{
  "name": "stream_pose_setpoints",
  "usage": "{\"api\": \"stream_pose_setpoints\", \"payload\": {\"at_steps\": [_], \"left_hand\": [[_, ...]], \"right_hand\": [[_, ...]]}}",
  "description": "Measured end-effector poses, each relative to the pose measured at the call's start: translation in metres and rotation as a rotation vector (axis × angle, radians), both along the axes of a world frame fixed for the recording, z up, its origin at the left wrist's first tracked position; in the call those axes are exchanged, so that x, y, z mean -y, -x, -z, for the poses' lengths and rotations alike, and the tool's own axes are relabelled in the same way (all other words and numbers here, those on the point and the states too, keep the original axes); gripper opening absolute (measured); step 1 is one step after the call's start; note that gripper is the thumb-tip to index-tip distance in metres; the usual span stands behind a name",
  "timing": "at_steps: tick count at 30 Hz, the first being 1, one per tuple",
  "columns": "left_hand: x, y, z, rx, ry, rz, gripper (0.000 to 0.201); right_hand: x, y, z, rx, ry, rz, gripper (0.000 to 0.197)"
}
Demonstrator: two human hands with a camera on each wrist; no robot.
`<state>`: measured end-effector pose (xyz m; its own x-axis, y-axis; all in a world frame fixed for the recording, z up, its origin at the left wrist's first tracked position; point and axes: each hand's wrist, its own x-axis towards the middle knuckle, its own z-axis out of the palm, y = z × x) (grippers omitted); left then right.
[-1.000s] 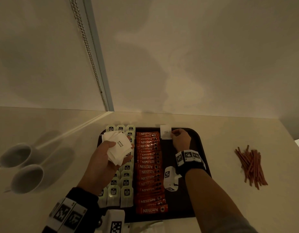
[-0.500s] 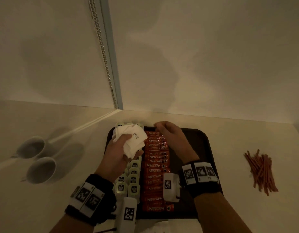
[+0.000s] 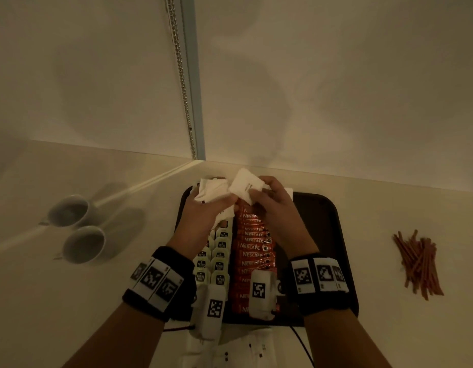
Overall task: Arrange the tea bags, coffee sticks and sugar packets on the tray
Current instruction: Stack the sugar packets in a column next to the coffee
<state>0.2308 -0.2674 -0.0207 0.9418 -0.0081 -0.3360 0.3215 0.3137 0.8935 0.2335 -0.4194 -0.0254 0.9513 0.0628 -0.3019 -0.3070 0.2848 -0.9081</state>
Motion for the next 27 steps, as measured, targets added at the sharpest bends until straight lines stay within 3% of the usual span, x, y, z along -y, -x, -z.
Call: {"api": "stream_pose_setpoints", "payload": {"at_steps": [3,7,10,13,15,17,21,24,27], "left_hand": [[0.001,0.001,0.001,0.013,-0.108,-0.020,0.034],[0.001,0.001,-0.002,0.077,-0.197,-0.032,0.031],[0.001,0.001,-0.004,0.141,-0.283,-0.021,0.028],[0.004,-0.001,-0.007,0.148,-0.344,0.012,0.027],[0.006,-0.002,-0.008,0.099,-0.258,0.021,0.022],[0.006,-0.002,-0.009,0.004,-0.045,0.033,0.021],[-0.004,-0.001,-0.002,-0.169,0.317,0.059,0.029],[-0.007,0.000,0.006,-0.218,0.415,0.018,0.030],[-0.008,-0.002,0.010,-0.234,0.447,-0.045,0.027]], "right_hand": [[0.000,0.005,0.005,-0.048,-0.056,-0.005,0.013],[0.001,0.010,0.010,-0.018,0.035,-0.012,0.023],[0.003,0.012,0.013,-0.004,0.021,0.025,0.012],[0.005,0.014,0.017,-0.039,-0.022,0.021,0.013],[0.012,0.013,0.022,-0.085,-0.100,0.056,0.015],[0.026,0.009,0.028,-0.097,-0.082,0.112,0.016],[0.072,-0.011,0.050,-0.088,0.277,0.247,0.020],[0.114,-0.031,0.078,-0.109,0.688,0.326,0.024],[0.141,-0.047,0.098,-0.184,0.931,0.304,0.024]]}}
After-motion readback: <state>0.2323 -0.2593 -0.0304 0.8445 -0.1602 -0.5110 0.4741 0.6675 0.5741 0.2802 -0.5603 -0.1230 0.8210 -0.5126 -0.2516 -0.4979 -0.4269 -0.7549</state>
